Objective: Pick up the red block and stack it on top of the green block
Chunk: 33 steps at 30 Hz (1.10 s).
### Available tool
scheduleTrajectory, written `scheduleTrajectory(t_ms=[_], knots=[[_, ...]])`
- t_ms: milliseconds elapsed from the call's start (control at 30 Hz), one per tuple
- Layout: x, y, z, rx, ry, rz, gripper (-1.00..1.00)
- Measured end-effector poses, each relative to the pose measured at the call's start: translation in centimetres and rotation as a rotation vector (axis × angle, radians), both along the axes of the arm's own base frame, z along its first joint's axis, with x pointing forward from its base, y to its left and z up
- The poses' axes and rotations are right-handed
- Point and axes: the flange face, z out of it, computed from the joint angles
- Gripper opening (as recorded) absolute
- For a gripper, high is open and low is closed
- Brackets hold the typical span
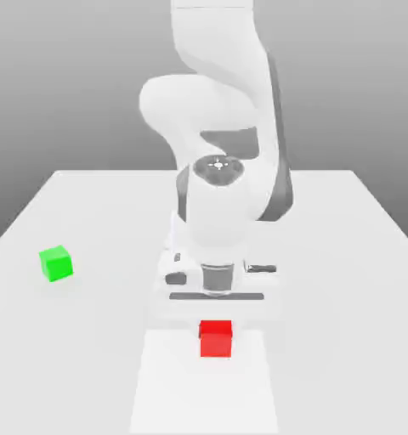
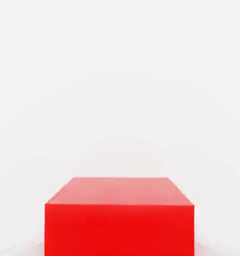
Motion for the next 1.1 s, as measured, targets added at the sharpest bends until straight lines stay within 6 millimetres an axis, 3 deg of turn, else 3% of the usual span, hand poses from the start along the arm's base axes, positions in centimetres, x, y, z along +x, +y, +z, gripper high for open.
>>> scheduleTrajectory(t_ms=[233, 400, 567, 833, 1100], knots=[[0.0, -0.6, 5.5, -0.002, -0.001, -0.023, -1.0], [-0.3, -7.4, 7.5, -0.016, -0.015, -0.278, -1.0], [-2.3, -14.9, 9.0, -0.026, -0.026, -0.575, -1.0], [-9.1, -25.1, 10.4, -0.029, -0.031, -1.052, -1.0], [-19.1, -31.8, 10.1, -0.011, -0.015, -1.529, -1.0]])
